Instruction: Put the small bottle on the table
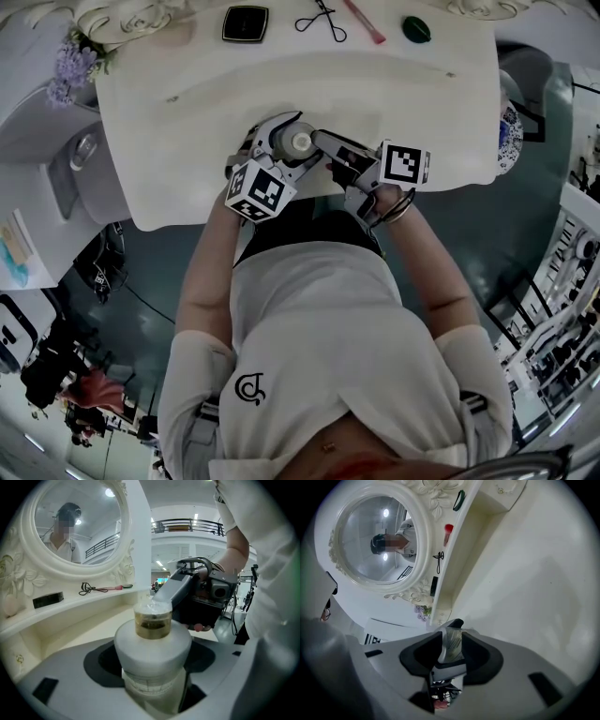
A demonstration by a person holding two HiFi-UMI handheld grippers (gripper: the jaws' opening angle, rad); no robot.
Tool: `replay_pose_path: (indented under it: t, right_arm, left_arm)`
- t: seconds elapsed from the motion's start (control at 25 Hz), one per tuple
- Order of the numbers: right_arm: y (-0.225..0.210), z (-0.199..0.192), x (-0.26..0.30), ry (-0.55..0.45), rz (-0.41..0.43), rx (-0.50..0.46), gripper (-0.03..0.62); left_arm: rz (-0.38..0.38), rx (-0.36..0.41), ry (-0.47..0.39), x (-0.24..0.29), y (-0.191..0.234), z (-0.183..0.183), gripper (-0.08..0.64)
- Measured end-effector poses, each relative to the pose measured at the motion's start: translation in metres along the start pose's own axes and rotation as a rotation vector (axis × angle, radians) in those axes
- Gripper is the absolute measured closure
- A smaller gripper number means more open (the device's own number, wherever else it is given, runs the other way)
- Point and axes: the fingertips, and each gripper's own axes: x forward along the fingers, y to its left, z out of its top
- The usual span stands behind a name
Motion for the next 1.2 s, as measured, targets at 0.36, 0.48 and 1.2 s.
replay_pose_path:
  t: [0.36, 0.48, 1.2]
  right_arm:
    - [-0.004, -0.001, -0.001, -0.010, -0.015, 0.014, 0.453]
    - [-0.007, -0.001, -0.002, -0.017, -0.038, 0.007, 0.454]
    - [0.070, 0.007, -0.055, -0.196, -0.025, -0.363, 0.586]
  left_arm:
    - [0.001, -0.009, -0.038, -0.001, 0.000, 0.005, 0.199]
    - [0.025, -0.043, -0.074, -0.010, 0.004, 0.011, 0.169]
    - [0.328, -0.133, -0.255, -0.106, 0.009, 0.101, 0.543]
